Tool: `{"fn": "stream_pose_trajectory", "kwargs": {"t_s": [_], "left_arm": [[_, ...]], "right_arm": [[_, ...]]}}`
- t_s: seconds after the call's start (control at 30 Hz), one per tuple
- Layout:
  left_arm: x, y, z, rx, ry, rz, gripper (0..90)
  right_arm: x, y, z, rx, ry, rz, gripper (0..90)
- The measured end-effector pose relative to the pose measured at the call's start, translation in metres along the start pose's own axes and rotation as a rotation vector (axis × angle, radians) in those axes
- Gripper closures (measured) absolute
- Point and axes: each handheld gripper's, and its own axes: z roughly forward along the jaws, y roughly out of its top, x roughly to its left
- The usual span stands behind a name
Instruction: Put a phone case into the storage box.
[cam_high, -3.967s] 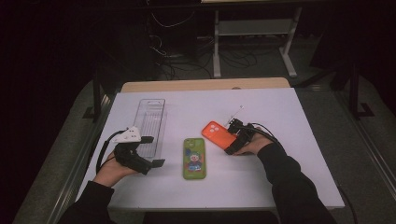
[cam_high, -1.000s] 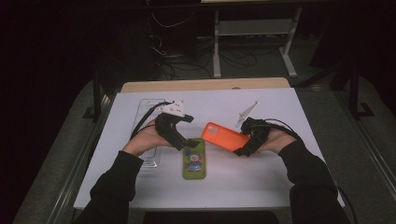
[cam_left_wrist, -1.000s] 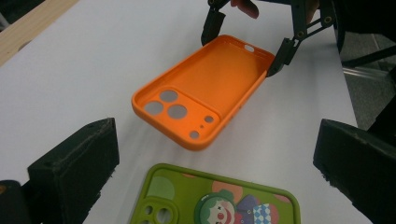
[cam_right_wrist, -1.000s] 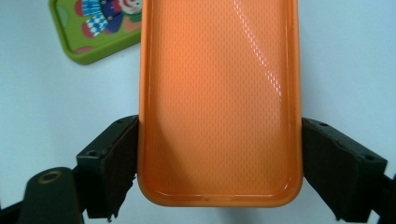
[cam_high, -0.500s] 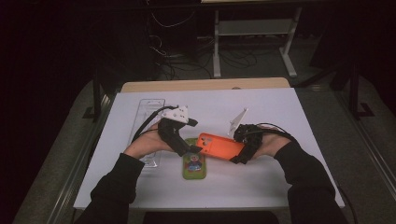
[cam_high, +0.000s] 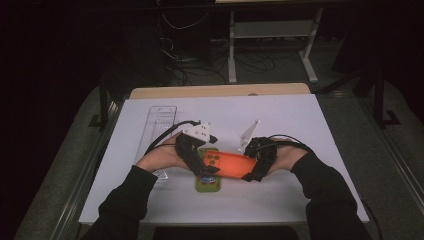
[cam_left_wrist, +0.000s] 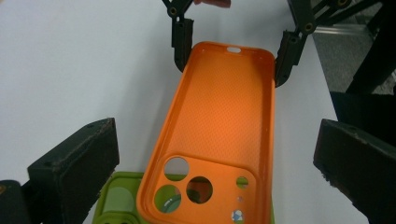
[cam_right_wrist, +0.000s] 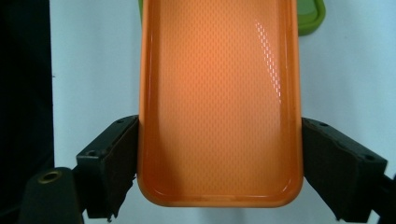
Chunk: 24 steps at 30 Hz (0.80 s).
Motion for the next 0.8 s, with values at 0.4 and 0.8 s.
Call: {"fn": "stream_pose_trajectory", "kwargs": {"t_s": [0.4,0.8], "left_arm": [[-0.003,-0.004,0.017,0.105,-0.029,0.052,0.0],[-0.003,-0.010,0.026,0.183,-0.044,0.060,0.0]], "right_arm": [[0.004,0.005,0.001,-0.018,0.021,-0.039,15.0],[0.006,0.007,-0.002,-0.043,0.022,-0.064,15.0]]}}
